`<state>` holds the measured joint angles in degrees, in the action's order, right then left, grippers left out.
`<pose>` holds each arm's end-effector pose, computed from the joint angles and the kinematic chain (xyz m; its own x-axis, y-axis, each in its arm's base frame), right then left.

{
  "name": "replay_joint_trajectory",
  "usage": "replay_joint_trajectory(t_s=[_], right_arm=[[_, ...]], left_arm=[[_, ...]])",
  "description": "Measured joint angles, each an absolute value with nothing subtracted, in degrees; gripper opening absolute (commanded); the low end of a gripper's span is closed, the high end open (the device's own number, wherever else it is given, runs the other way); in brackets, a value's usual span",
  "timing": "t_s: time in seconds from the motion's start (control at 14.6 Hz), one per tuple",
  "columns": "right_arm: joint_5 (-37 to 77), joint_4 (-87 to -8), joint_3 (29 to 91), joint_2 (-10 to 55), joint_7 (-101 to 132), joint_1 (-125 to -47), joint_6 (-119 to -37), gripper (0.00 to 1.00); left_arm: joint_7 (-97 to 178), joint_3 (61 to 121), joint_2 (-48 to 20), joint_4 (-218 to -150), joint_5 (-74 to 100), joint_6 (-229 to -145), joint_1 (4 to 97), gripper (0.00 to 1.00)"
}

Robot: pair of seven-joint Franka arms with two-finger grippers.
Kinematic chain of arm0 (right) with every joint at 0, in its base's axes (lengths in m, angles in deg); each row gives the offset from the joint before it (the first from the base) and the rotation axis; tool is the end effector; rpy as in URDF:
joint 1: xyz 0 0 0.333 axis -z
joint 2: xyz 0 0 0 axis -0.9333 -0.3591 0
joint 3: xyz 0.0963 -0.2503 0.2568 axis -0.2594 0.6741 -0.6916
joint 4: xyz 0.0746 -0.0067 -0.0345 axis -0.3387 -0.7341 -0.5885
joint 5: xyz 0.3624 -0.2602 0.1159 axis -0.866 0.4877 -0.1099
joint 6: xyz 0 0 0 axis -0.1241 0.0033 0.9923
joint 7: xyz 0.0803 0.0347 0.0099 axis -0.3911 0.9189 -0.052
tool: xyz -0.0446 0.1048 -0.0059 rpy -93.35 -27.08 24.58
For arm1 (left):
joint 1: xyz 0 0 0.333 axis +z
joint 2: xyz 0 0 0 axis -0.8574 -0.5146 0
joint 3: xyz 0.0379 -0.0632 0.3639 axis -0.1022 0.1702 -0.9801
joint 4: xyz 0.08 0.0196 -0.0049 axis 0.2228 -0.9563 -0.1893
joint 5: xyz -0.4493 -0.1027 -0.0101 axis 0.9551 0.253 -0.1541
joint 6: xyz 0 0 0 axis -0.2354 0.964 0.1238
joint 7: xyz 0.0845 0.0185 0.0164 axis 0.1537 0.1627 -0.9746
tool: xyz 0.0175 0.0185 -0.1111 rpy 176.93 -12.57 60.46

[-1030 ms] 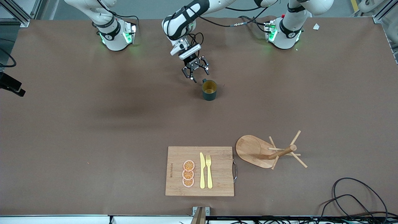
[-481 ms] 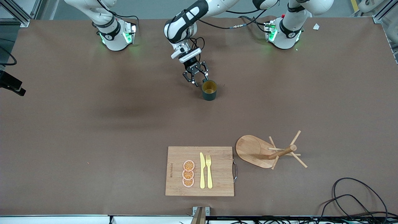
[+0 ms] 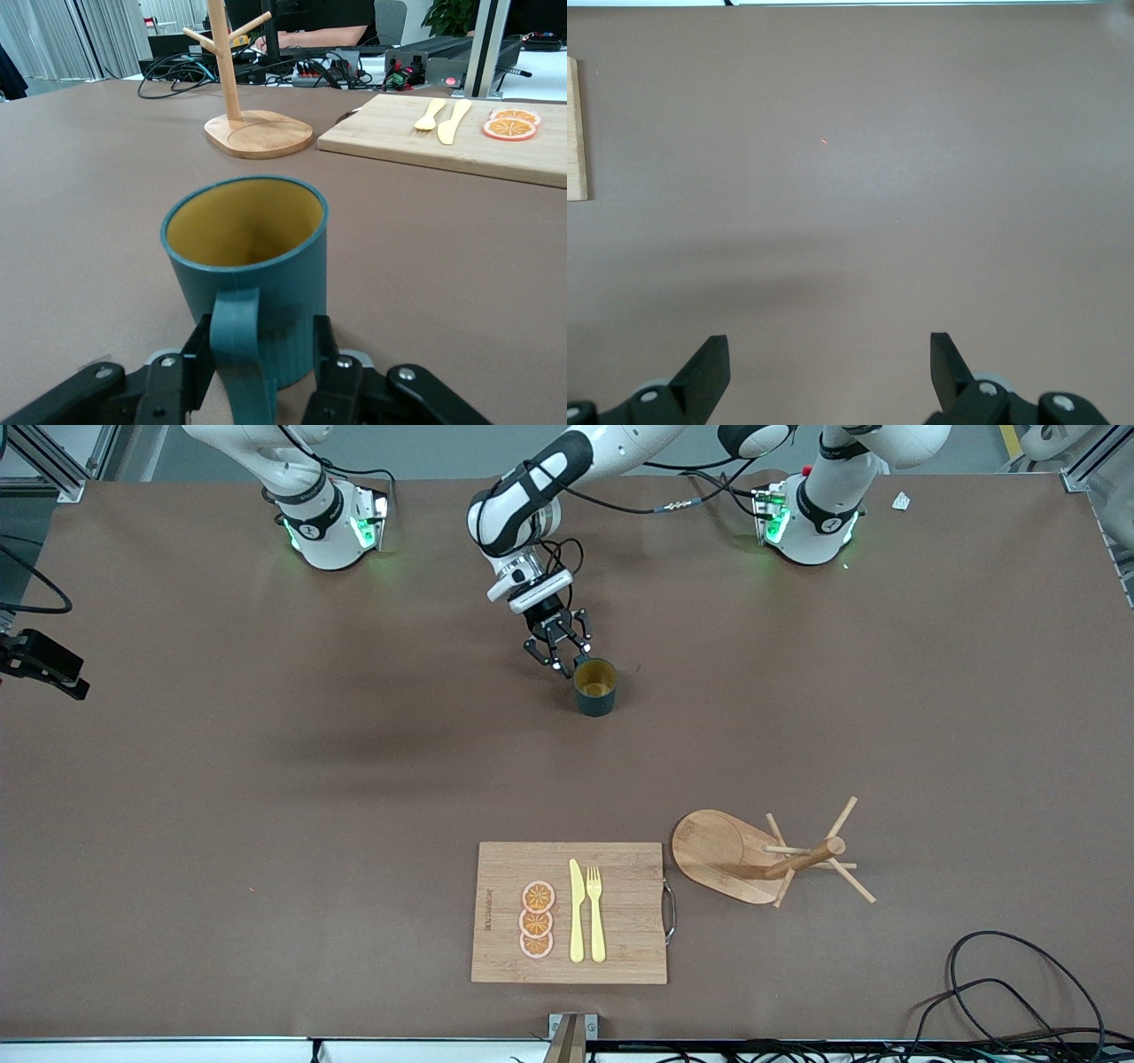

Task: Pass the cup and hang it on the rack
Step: 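Lower the left gripper and grasp the mug by its handle, then carry the mug with the left gripper over the wooden rack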

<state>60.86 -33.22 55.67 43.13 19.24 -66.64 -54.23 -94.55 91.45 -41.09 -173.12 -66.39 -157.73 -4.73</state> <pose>0.6468 -0.0457 0.6963 0.9965 -0.0329 0.0763 -0.0383 -0.9968 0.0699 0.2302 -0.6846 0.1000 0.3986 0.1575 0.9035 0.5102 -0.8567 -0.0758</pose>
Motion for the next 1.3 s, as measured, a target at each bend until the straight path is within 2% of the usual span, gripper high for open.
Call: replay_joint_trajectory(t_s=[0.14, 0.27, 0.82, 1.3], right_arm=[[60.7, -33.2, 55.7, 43.1, 19.3, -67.3, -54.1, 1.0], [60.7, -33.2, 55.6, 43.1, 19.3, -67.8, -54.0, 1.0], [60.6, -33.2, 55.6, 43.1, 19.3, -70.3, -53.7, 1.0], [60.6, -33.2, 55.8, 43.1, 19.3, -70.2, -53.6, 1.0]], left_arm=[[-94.5, 91.4, -41.4, -172.3, -66.4, -157.7, -4.7, 0.2], [-93.6, 91.4, -41.4, -171.1, -66.4, -157.7, -4.7, 0.0], [-78.8, 91.0, -38.5, -161.0, -61.8, -157.6, 1.5, 0.0], [-64.8, 91.8, -24.0, -157.5, -43.4, -164.2, 14.6, 0.0]])
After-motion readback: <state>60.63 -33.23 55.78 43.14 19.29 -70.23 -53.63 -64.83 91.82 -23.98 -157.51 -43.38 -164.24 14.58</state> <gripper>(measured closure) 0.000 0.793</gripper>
